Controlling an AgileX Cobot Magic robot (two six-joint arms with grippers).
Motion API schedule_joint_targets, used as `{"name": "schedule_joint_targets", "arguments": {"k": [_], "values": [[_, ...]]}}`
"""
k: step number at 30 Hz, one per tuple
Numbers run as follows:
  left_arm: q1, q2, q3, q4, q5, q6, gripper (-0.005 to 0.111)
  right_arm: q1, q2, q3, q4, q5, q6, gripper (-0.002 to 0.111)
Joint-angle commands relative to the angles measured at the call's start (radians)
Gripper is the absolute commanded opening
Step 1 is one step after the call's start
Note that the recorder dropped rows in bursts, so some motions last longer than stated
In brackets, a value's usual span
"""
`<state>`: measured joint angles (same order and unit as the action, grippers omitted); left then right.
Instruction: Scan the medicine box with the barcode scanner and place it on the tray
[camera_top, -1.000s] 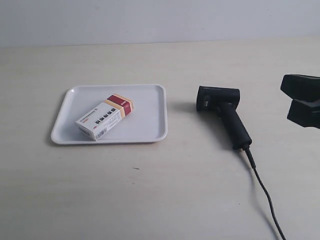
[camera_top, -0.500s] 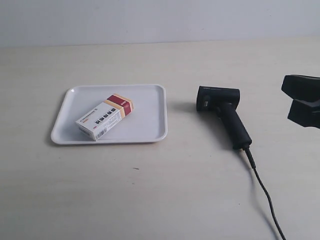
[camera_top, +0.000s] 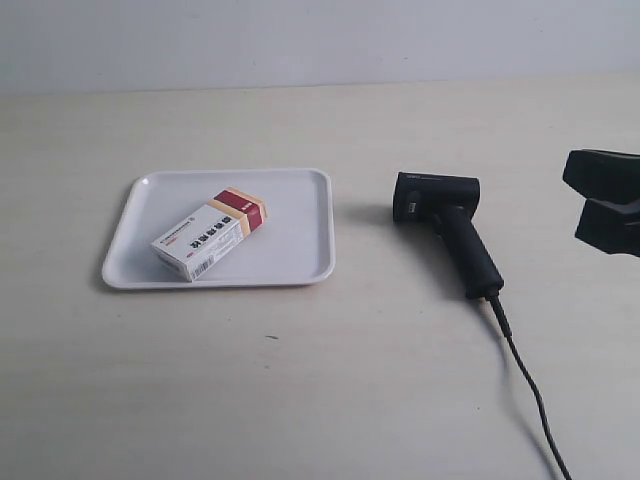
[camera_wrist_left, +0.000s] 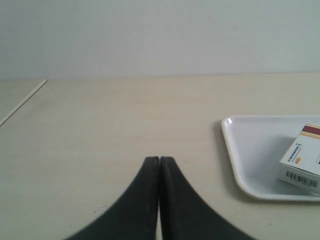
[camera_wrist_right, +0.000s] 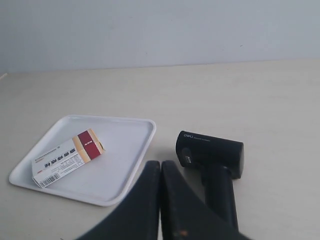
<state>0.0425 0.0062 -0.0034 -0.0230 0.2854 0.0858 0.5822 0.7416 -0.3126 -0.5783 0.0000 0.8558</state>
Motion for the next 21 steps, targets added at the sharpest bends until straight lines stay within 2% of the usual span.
{"name": "schedule_joint_targets", "arguments": {"k": [1, 16, 18, 21], "values": [[0.002, -0.006, 0.003, 0.012, -0.004, -0.061, 0.003, 0.000, -0.009, 0.004, 0.001, 0.000, 0.000, 0.000], [0.002, -0.006, 0.003, 0.017, -0.004, -0.059, 0.003, 0.000, -0.008, 0.004, 0.014, 0.000, 0.000, 0.000], [0.002, -0.006, 0.003, 0.017, -0.004, -0.059, 0.003, 0.000, -0.021, 0.009, 0.112, 0.017, 0.000, 0.000], [0.002, -0.006, 0.003, 0.017, -0.004, -0.059, 0.003, 0.000, -0.097, 0.079, 0.412, 0.000, -0.039, 0.000]]}}
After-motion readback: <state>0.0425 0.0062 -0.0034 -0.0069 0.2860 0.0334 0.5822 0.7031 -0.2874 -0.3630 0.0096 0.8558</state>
